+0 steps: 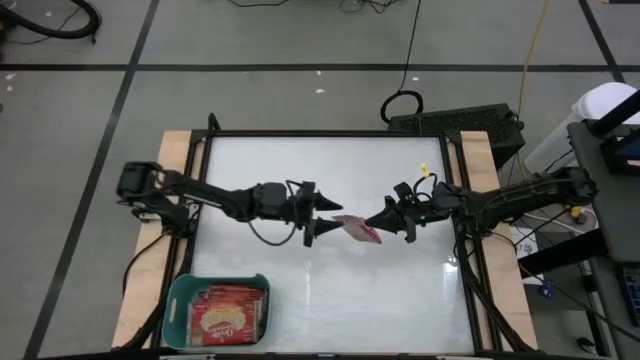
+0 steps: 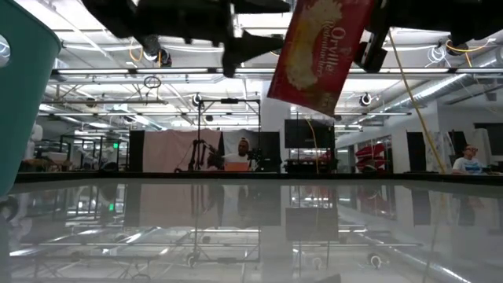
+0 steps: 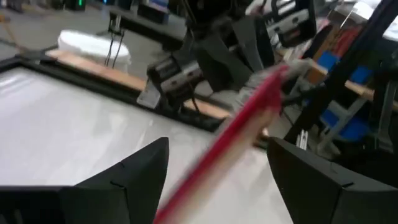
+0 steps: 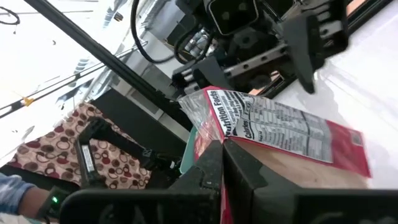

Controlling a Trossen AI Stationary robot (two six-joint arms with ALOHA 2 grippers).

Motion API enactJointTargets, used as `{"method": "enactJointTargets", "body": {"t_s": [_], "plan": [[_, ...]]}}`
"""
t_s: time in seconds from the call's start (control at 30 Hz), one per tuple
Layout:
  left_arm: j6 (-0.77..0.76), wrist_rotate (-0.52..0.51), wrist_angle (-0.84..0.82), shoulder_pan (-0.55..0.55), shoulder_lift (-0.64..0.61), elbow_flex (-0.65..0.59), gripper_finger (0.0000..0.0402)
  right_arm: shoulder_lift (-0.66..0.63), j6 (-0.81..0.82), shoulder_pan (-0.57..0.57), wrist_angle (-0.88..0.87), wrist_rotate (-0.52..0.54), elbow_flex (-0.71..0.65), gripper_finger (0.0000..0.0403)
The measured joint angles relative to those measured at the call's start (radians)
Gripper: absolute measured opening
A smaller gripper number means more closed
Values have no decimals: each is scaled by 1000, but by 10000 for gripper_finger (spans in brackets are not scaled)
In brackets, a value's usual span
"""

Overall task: Sort popcorn bags into baskets
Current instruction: Put the red popcorn bag into the green bin

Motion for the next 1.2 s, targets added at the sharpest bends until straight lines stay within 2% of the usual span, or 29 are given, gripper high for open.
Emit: {"method": "enactJointTargets", "body": {"t_s": [0.17, 0.3, 0.4, 0.53, 0.63, 0.7, 0.87, 1.0, 1.2], "plan": [[6, 16, 124, 13, 129, 40, 259, 0, 14, 0, 0, -1, 0, 0], [30, 115, 133, 21, 196, 72, 225, 0, 34, 0, 0, -4, 0, 0], [40, 153, 132, 21, 215, 76, 173, 0, 44, 0, -1, -4, 0, 0], [41, 185, 131, 19, 207, 76, 81, -1, 142, 0, -4, -4, 0, 0], [39, 209, 132, 20, 200, 76, 22, -1, 152, 4, -13, -3, 1, 0], [-7, 236, 131, 23, 201, 76, 17, -5, 161, 5, -23, -2, 1, 0], [-130, 286, 101, 24, 201, 76, 37, -49, 340, -18, -155, -3, 5, 22], [-226, 321, 71, 40, 160, 76, 23, -103, 350, -18, -398, 0, 81, 59], [-247, 318, -211, 67, -1, 76, 16, -117, 262, -32, -831, 4, 286, 96]]}}
